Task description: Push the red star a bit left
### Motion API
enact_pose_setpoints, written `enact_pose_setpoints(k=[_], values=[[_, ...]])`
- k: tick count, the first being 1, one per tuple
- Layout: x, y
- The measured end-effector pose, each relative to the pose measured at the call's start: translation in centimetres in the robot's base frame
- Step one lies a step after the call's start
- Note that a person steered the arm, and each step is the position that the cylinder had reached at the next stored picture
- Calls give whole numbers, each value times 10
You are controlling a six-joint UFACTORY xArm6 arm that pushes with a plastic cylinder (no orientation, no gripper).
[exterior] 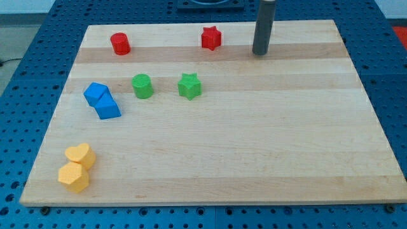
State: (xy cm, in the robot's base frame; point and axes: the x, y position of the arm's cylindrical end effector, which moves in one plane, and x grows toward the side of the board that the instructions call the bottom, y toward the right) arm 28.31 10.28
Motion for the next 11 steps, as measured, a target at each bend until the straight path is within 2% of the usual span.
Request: enact_pose_setpoints(k=[1, 2, 3, 4, 5, 6, 7, 8, 11], values=[[-19, -56], [-19, -71], [-46, -39], [-41, -75], [-15, -106], [-15, -71], [18, -32], [41, -33], [41, -52]])
